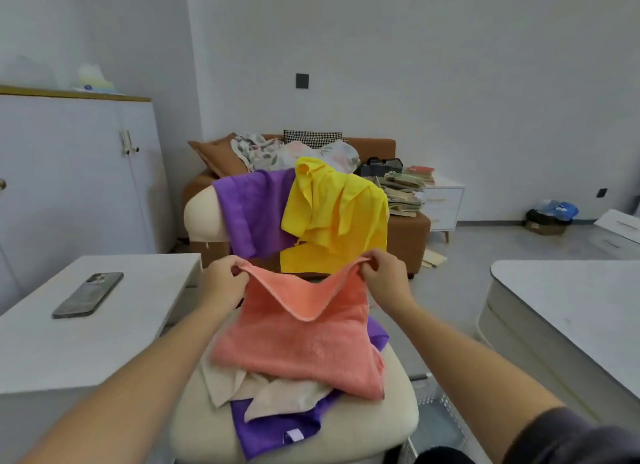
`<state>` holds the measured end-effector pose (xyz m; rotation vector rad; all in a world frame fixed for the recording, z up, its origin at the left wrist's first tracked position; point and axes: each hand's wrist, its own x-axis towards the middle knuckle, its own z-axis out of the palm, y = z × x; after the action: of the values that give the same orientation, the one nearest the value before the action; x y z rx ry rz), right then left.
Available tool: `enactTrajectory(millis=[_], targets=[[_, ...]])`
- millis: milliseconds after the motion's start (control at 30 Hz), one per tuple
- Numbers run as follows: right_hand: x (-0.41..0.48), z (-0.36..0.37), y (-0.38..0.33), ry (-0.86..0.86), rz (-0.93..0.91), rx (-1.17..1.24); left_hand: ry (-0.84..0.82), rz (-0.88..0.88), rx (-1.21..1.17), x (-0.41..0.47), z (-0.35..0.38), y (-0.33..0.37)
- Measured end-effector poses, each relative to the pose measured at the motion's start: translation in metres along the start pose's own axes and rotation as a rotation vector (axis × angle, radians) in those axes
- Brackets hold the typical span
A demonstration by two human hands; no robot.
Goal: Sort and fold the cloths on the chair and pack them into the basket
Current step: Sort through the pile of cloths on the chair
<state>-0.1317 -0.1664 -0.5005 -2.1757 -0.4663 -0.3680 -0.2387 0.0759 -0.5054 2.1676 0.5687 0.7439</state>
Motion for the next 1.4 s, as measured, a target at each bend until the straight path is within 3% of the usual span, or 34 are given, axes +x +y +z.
enactTrajectory(millis=[200,367,500,700,800,867,967,1133,1300,1400], targets=[[-0.059,0.040,0.039,-0.403,0.256,-0.090,-0.178,0.081,0.214,-0.060,0.043,-0.039],[-0.078,0.042,0.039,-0.638,0.559,0.132,-0.398,0.136,0.191,-0.088,0.058,-0.053],[-0.065,0.050,0.043,-0.528,0.673,0.452,-0.376,0.132,0.103,-0.088,0.065,-0.049],[-0.035,0.063,0.033,-0.241,0.848,1.264,-0.476,0.288,0.341,-0.072,0.098,-0.040],[-0.025,0.076,0.041,-0.185,0.814,1.488,-0.354,0.240,0.252,-0.065,0.121,-0.035],[-0.022,0.084,0.052,-0.210,0.711,1.337,-0.299,0.108,0.094,-0.056,0.130,-0.035],[-0.026,0.090,0.074,-0.284,0.465,0.848,-0.298,-0.074,-0.036,-0.039,0.136,-0.045],[-0.025,0.089,0.083,-0.398,0.206,0.604,-0.348,-0.268,-0.151,-0.019,0.138,-0.052],[-0.033,0.081,0.082,-0.524,0.019,0.273,-0.276,-0.266,-0.098,-0.015,0.144,-0.055],[-0.037,0.084,0.083,-0.646,0.005,0.276,-0.271,-0.230,-0.147,-0.016,0.150,-0.058]])
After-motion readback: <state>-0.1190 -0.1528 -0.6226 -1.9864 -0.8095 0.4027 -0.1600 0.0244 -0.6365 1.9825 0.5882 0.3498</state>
